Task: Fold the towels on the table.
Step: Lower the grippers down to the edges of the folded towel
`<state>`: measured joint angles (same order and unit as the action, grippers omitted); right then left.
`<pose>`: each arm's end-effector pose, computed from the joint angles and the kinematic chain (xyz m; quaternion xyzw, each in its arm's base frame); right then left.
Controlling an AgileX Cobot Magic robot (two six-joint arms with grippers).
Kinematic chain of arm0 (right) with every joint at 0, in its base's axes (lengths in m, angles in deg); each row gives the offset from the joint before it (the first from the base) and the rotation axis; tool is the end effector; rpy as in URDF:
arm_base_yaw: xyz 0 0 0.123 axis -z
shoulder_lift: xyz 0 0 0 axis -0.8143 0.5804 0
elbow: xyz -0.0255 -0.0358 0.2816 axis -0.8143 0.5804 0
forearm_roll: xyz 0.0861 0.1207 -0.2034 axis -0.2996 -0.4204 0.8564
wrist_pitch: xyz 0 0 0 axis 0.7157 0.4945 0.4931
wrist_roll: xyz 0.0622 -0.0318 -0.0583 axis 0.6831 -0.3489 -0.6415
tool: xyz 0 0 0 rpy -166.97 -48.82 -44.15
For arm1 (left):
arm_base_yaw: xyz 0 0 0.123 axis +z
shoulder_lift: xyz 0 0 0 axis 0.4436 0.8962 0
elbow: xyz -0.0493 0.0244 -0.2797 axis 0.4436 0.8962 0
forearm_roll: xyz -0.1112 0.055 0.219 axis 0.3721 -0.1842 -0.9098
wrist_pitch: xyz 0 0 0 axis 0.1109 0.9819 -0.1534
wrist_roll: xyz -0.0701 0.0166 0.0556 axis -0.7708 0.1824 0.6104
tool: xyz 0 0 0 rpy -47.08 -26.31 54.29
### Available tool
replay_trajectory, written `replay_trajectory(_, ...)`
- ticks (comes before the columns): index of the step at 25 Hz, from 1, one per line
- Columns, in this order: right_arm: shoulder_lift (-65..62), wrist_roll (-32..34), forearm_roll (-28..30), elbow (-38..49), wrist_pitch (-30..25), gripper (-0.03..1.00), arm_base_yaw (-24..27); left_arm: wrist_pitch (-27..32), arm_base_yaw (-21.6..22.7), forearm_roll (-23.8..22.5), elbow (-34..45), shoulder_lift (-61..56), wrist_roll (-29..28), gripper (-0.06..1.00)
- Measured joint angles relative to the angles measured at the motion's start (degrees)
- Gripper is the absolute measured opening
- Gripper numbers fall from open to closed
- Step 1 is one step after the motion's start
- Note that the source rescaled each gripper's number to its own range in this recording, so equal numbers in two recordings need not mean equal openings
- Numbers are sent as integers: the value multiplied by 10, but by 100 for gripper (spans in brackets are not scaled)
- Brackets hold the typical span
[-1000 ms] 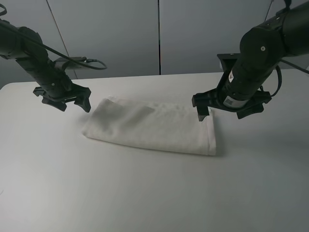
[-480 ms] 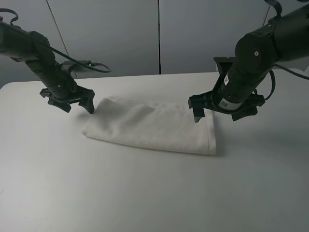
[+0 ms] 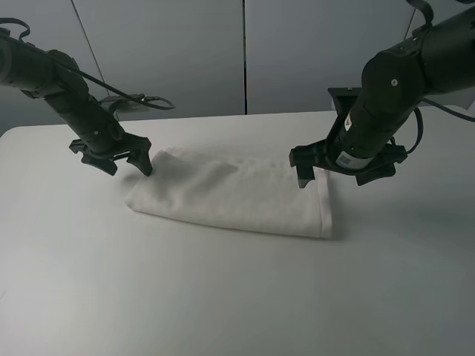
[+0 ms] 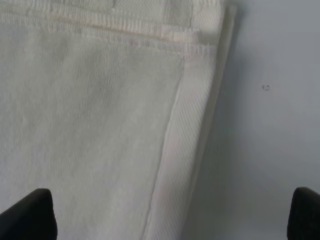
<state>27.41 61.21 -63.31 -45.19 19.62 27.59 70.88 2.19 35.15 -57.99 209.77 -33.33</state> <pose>0.2883 0.1372 0.1578 -0.0156 0.9889 0.0211 0.1464 0.3751 -0.1837 0.1161 0.2269 0.9656 -0.0960 0.0829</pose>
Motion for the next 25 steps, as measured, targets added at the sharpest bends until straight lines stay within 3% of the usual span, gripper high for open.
replay_trajectory(20,0,-4,-12,0,6,100,0,34,0,-40,-16,31,-21,100)
replay_trajectory(25,7,-4,-17,0,6,100,0,42,-9,-82,-18,31,-45,100)
